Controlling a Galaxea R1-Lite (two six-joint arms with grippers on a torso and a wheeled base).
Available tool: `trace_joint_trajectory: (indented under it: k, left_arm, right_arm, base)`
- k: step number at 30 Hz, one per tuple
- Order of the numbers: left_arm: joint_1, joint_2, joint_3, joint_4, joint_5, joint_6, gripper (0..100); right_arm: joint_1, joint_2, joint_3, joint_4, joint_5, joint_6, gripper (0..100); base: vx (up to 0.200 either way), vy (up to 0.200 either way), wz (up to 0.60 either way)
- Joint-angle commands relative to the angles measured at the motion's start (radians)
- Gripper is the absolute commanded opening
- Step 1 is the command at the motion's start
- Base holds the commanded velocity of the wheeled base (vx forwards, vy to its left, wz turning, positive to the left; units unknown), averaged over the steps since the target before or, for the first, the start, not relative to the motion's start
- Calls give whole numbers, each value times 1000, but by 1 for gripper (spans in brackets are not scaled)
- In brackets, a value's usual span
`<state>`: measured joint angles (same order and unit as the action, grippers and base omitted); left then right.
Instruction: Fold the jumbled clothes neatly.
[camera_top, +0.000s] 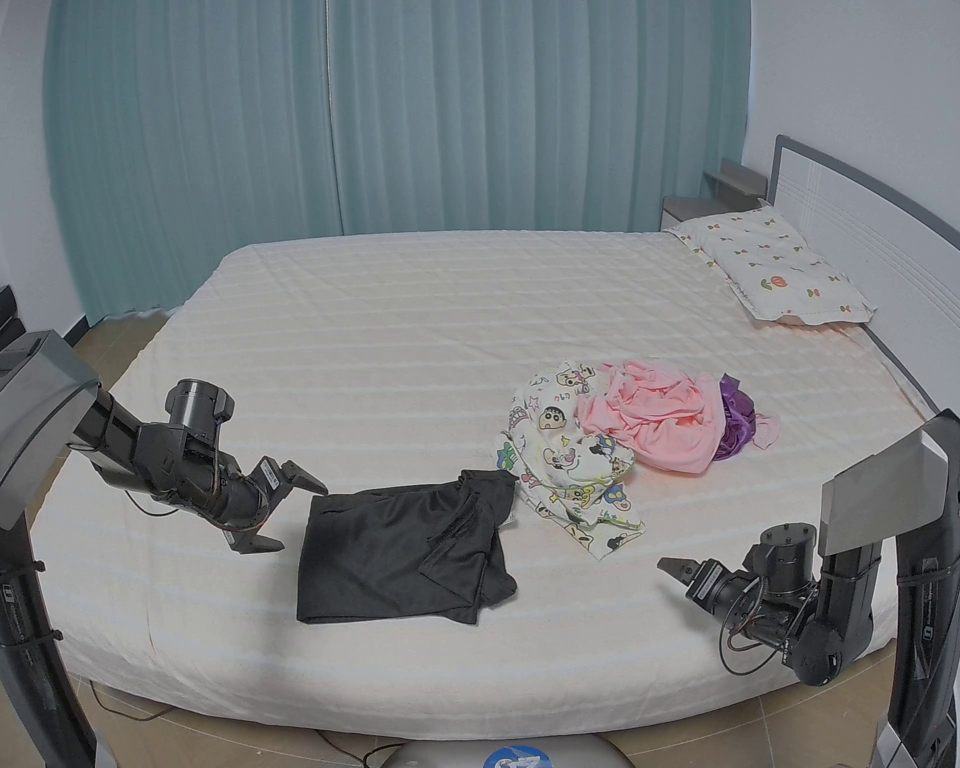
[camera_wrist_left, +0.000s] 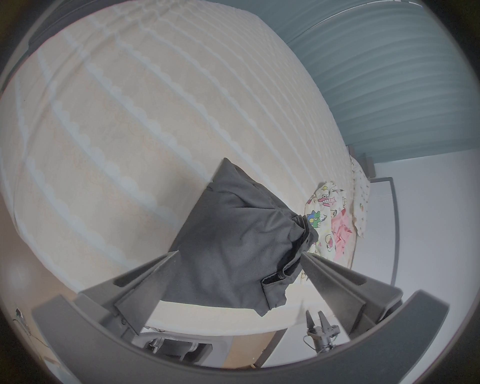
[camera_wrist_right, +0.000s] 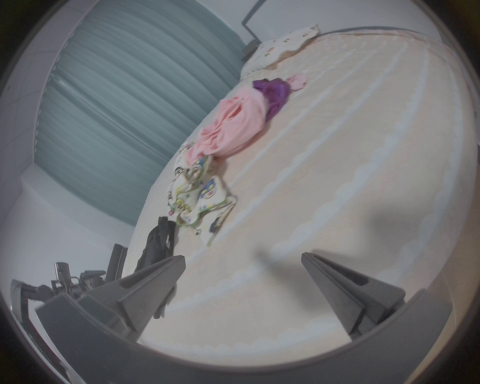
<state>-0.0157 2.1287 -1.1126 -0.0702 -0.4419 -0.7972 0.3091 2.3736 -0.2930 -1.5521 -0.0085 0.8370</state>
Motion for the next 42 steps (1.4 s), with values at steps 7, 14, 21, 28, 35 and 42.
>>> trace_joint_trajectory:
  k: [7, 14, 21, 28, 35, 42]
  left_arm:
    - [96, 11, 2, -37, -156, 3, 100]
    - [103, 19, 5, -46, -184, 29, 100]
    - [103, 22, 11, -48, -179, 50, 100]
    - [103, 27, 16, -48, -178, 76, 100]
    - [102, 28, 14, -48, -178, 78, 100]
    - [102, 28, 14, -48, -173, 78, 100]
  right_arm:
    - [154, -67, -193, 273, -140, -128, 100]
    - [274, -63, -388, 515, -196, -162, 100]
    - [278, -56, -520, 641, -214, -203, 100]
    - [278, -11, -700, 896, -265, -277, 100]
    - [265, 35, -704, 926, -321, -343, 100]
    - [234, -22, -641, 919, -335, -349, 100]
  base:
    - [0, 200, 0]
    - [0, 200, 0]
    - [0, 114, 0]
    - [0, 0, 0]
    - [0, 0, 0]
    - [0, 0, 0]
